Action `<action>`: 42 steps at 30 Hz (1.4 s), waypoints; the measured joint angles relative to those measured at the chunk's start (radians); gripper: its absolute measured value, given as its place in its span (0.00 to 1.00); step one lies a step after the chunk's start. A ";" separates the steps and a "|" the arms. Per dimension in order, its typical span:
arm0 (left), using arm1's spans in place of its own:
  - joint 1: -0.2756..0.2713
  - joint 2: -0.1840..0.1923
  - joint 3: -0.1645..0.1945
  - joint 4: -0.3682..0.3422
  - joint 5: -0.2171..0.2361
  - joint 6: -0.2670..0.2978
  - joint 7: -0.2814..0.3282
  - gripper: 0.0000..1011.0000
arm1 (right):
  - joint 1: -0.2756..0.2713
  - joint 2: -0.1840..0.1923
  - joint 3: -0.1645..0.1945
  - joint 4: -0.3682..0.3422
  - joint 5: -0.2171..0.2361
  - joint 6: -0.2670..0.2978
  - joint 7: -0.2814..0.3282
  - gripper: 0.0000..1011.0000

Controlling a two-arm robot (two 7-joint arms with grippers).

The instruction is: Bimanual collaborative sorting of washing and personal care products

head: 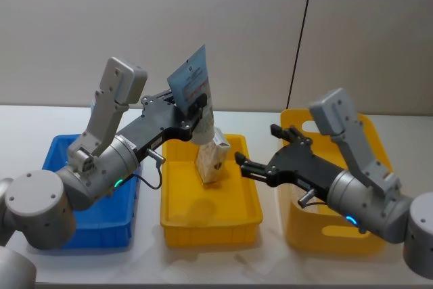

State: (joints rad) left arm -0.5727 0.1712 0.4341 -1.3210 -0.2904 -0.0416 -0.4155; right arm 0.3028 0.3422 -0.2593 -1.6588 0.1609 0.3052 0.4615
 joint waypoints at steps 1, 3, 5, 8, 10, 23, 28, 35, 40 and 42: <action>0.000 0.000 0.000 0.000 0.000 0.000 0.000 0.28 | 0.013 0.004 -0.010 0.011 0.001 -0.004 0.018 0.99; 0.000 0.000 0.000 0.000 0.000 0.000 0.000 0.28 | 0.036 0.009 -0.027 0.031 0.004 -0.014 0.047 0.99; 0.000 0.000 0.001 0.001 0.000 0.000 0.000 0.28 | 0.048 0.011 -0.037 0.043 0.005 -0.020 0.062 0.99; -0.001 -0.001 0.001 0.001 0.000 0.000 0.000 0.28 | 0.071 0.012 -0.052 0.065 0.005 -0.030 0.081 0.99; -0.001 -0.001 0.001 0.001 0.000 0.000 0.000 0.28 | 0.100 0.011 -0.069 0.095 0.000 -0.042 0.097 0.99; -0.002 -0.001 0.001 0.001 0.000 0.000 0.000 0.28 | 0.203 -0.009 -0.132 0.209 -0.032 -0.086 0.124 0.99; -0.002 -0.001 0.001 0.001 0.000 0.000 0.000 0.28 | 0.239 -0.015 -0.154 0.250 -0.046 -0.104 0.129 0.99; -0.002 -0.001 0.001 0.001 0.000 0.000 0.000 0.28 | 0.274 -0.020 -0.175 0.291 -0.058 -0.123 0.136 0.99; -0.002 -0.001 0.001 0.001 0.000 0.000 0.000 0.28 | 0.302 -0.024 -0.190 0.324 -0.064 -0.139 0.140 0.99; -0.001 -0.001 0.001 0.001 0.000 0.000 0.000 0.28 | 0.313 -0.028 -0.196 0.337 -0.067 -0.147 0.141 0.99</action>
State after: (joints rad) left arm -0.5742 0.1699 0.4354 -1.3200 -0.2905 -0.0416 -0.4159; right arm 0.6162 0.3143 -0.4551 -1.3214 0.0940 0.1585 0.6022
